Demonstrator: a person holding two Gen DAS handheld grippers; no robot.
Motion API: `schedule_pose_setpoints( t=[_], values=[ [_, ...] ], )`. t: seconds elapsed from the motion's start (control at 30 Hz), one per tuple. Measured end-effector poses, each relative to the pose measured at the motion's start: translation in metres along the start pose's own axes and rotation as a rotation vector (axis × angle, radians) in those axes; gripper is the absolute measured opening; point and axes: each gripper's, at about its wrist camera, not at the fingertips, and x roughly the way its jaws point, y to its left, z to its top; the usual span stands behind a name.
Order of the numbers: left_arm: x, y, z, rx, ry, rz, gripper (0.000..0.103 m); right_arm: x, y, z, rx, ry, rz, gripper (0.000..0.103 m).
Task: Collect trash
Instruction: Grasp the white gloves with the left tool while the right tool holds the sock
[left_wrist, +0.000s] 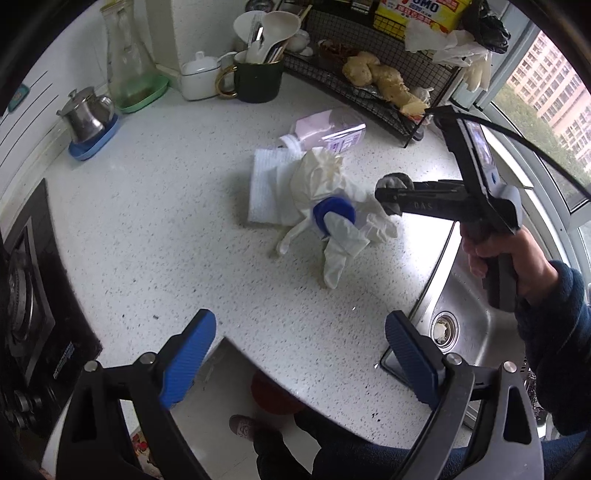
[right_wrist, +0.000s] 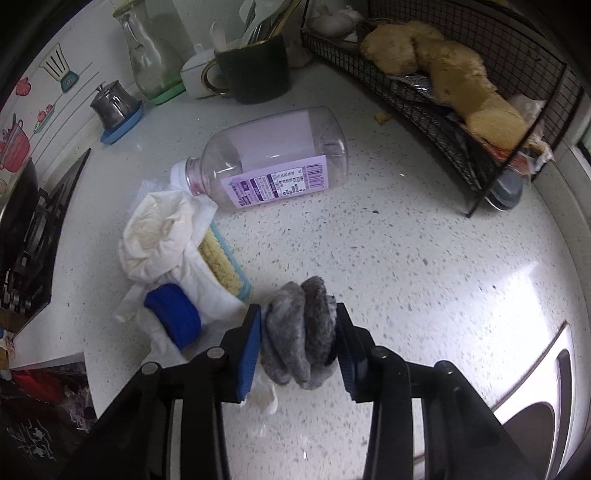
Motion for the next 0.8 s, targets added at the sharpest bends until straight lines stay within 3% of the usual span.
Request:
schedule_pose_setpoints(
  t=[0.57,0.67,0.8],
  values=[
    [0.057,-0.025,0.065,0.077,-0.004,-0.016,0.092,0.003,0.011,-0.053,-0.003,0.032,0.031,0.035],
    [0.071,-0.026,0.078,0.129,0.015,0.014,0.092,-0.002,0.012,-0.059,-0.027,0.034,0.018,0.035],
    [0.094,-0.029,0.093,0.202,0.032,0.015,0.092,-0.006,0.002,-0.066,0.031,0.041,0.031,0.035]
  ],
)
